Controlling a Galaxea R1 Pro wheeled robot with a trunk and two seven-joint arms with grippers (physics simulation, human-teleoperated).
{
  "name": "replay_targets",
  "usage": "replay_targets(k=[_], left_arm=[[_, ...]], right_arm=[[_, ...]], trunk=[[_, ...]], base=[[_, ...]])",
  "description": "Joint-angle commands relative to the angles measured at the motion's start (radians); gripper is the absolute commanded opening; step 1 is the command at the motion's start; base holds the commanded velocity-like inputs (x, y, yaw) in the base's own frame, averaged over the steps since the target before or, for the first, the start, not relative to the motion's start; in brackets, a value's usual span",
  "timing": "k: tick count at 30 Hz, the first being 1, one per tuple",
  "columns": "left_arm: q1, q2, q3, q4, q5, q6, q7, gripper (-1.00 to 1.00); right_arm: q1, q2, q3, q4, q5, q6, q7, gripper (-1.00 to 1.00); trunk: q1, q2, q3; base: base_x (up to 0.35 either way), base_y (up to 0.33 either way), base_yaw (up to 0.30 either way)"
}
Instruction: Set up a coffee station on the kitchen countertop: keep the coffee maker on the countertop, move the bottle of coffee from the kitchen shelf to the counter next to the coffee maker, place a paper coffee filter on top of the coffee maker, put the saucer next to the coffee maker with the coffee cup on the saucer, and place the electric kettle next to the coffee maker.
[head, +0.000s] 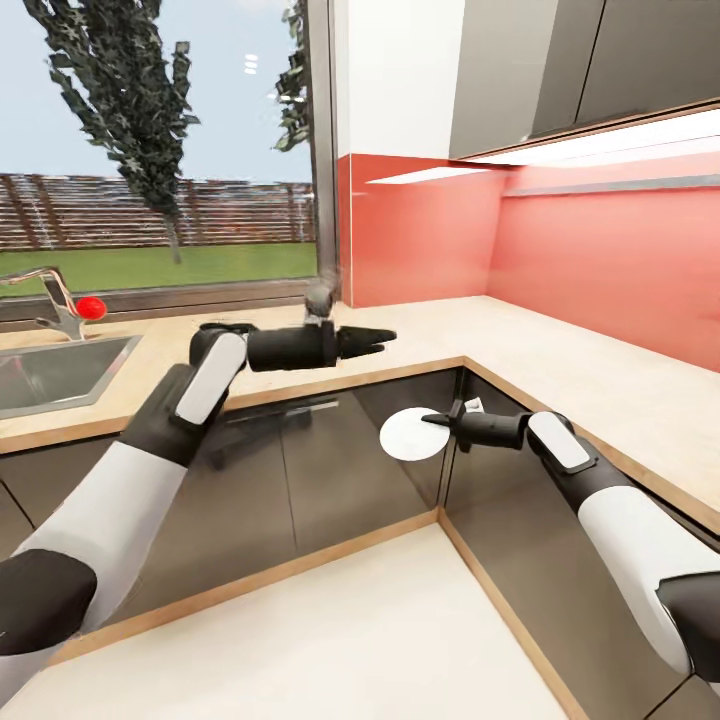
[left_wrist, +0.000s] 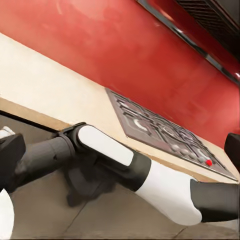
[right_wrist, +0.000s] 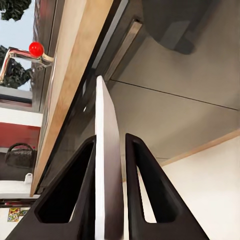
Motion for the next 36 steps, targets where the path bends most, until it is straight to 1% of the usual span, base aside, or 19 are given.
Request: replay_targets(k=[1, 5, 6, 8, 15, 17, 18, 19, 20, 23, 24, 27, 28, 29, 30, 32, 34, 35, 36], left_arm=[[0.015, 0.017, -0.006, -0.022, 0.002, 0.004, -0.011, 1.0], [0.11, 0.088, -0.019, -0.109, 0.002, 0.003, -0.036, 1.0], [0.163, 0.117, -0.021, -0.154, 0.002, 0.003, -0.048, 1.0], [0.238, 0.148, -0.023, -0.218, 0.002, 0.003, -0.068, 1.0], [0.493, 0.227, -0.024, -0.321, 0.002, -0.015, -0.12, 1.0], [0.567, 0.247, -0.024, -0.328, 0.002, -0.05, -0.154, 1.0], [0.635, 0.276, -0.024, -0.331, 0.002, -0.1, -0.2, 1.0], [0.635, 0.276, -0.024, -0.331, 0.002, -0.1, -0.2, 1.0], [0.682, 0.307, -0.024, -0.329, 0.002, -0.139, -0.241, 1.0], [0.773, 0.361, -0.023, -0.32, 0.003, -0.202, -0.305, 1.0], [0.913, 0.393, -0.022, -0.251, 0.003, -0.272, -0.335, 1.0], [0.958, 0.4, -0.022, -0.142, 0.004, -0.361, -0.362, 1.0], [0.972, 0.401, -0.023, -0.071, 0.004, -0.413, -0.407, 1.0], [0.986, 0.402, -0.024, 0.013, 0.004, -0.462, -0.478, 1.0], [1.001, 0.401, -0.025, 0.159, 0.004, -0.538, -0.608, 1.0], [1.009, 0.398, -0.027, 0.32, 0.004, -0.626, -0.73, 1.0], [1.011, 0.395, -0.028, 0.425, 0.004, -0.688, -0.798, 1.0], [1.015, 0.367, -0.028, 0.693, 0.003, -0.813, -0.824, 1.0], [1.016, 0.357, -0.028, 0.779, 0.003, -0.847, -0.824, 1.0]], right_arm=[[-0.001, -0.001, 0.004, 0.0, 0.005, 0.0, 0.011, -1.0], [-0.001, -0.001, 0.004, 0.001, 0.005, 0.0, 0.01, -1.0], [-0.001, -0.001, 0.004, 0.001, 0.005, 0.0, 0.01, -1.0], [-0.001, -0.001, 0.004, 0.001, 0.005, 0.0, 0.01, -1.0], [-0.001, -0.001, 0.004, 0.001, 0.005, 0.0, 0.01, -1.0], [-0.001, -0.001, 0.004, 0.001, 0.005, 0.0, 0.01, -1.0], [-0.001, -0.001, 0.004, 0.001, 0.005, 0.0, 0.01, -1.0], [-0.001, -0.001, 0.004, 0.001, 0.005, 0.0, 0.01, -1.0], [-0.001, -0.001, 0.004, 0.001, 0.005, 0.0, 0.01, -1.0], [-0.001, -0.001, 0.004, 0.001, 0.005, 0.0, 0.01, -1.0], [-0.001, -0.001, 0.004, 0.0, 0.005, 0.0, 0.011, -1.0], [-0.001, -0.001, 0.004, 0.0, 0.004, 0.0, 0.011, -1.0], [-0.001, -0.001, 0.004, 0.0, 0.004, 0.0, 0.012, -1.0], [-0.001, -0.001, 0.004, 0.0, 0.004, 0.0, 0.012, -1.0], [-0.001, -0.001, 0.004, 0.0, 0.004, 0.0, 0.012, -1.0], [-0.001, -0.001, 0.004, -0.001, 0.003, 0.0, 0.012, -1.0], [-0.001, -0.001, 0.005, -0.001, 0.003, 0.0, 0.012, -1.0], [-0.001, -0.001, 0.005, -0.001, 0.003, 0.0, 0.011, -1.0], [-0.001, -0.001, 0.005, -0.001, 0.003, 0.0, 0.011, -1.0]], trunk=[[0.0, -0.001, -0.001], [0.0, -0.001, -0.001], [0.0, -0.001, -0.001], [0.0, -0.001, -0.001], [0.0, -0.001, -0.001], [0.0, -0.001, -0.001], [0.0, -0.001, -0.001], [0.0, -0.001, -0.001], [0.0, -0.001, -0.001], [0.0, -0.001, -0.001], [0.0, -0.001, -0.001], [0.0, -0.001, -0.001], [0.0, -0.001, -0.001], [0.0, -0.001, -0.001], [0.0, -0.001, -0.001], [0.0, -0.001, -0.001], [0.0, -0.001, -0.001], [0.0, -0.001, -0.001], [0.0, -0.001, -0.001]], base=[[0.0, 0.0, 0.0], [0.0, 0.0, 0.0], [0.0, 0.0, 0.0], [0.0, 0.0, 0.0], [0.0, 0.0, 0.0], [0.0, 0.0, 0.0], [0.0, 0.0, 0.0], [0.0, 0.0, 0.0], [0.0, 0.0, 0.0], [0.0, 0.0, 0.0], [0.0, 0.0, 0.0], [0.0, 0.0, 0.0], [0.0, 0.0, 0.0], [0.0, 0.0, 0.0], [0.0, 0.0, 0.0], [0.0, 0.0, 0.0], [0.0, 0.0, 0.0], [0.0, 0.0, 0.0], [0.0, 0.0, 0.0]])
